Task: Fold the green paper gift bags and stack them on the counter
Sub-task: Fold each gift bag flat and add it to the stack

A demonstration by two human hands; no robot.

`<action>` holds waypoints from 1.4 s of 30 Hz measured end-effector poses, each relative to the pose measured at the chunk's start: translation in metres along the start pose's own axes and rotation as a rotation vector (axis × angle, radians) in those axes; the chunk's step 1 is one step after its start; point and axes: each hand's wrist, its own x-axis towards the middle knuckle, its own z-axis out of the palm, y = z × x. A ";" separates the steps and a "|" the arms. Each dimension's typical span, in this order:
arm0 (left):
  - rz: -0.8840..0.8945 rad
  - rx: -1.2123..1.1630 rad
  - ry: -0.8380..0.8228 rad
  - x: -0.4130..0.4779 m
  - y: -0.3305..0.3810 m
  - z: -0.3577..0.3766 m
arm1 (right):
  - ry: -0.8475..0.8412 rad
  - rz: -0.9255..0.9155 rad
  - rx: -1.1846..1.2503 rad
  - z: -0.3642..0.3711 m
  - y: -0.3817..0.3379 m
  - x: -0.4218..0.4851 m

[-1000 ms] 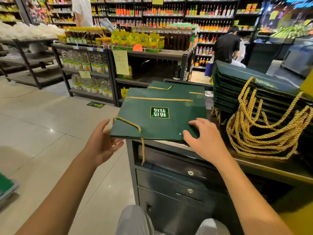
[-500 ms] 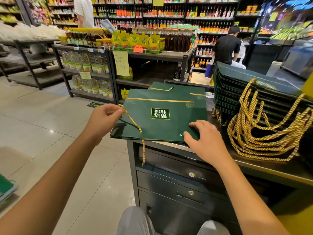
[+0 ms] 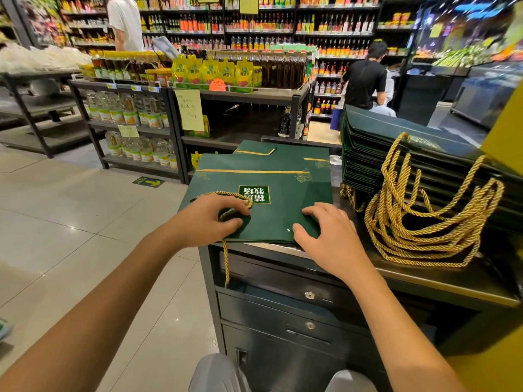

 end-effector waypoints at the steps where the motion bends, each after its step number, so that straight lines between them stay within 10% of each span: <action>1: 0.015 0.000 -0.011 0.001 0.002 0.002 | 0.003 0.000 0.012 0.000 0.000 0.000; 25: 0.117 -0.027 -0.044 -0.017 0.008 0.026 | -0.445 -0.392 0.033 0.034 -0.116 0.135; 42: 0.119 0.199 0.049 -0.002 0.022 0.029 | -0.090 -0.313 0.356 -0.006 -0.012 0.082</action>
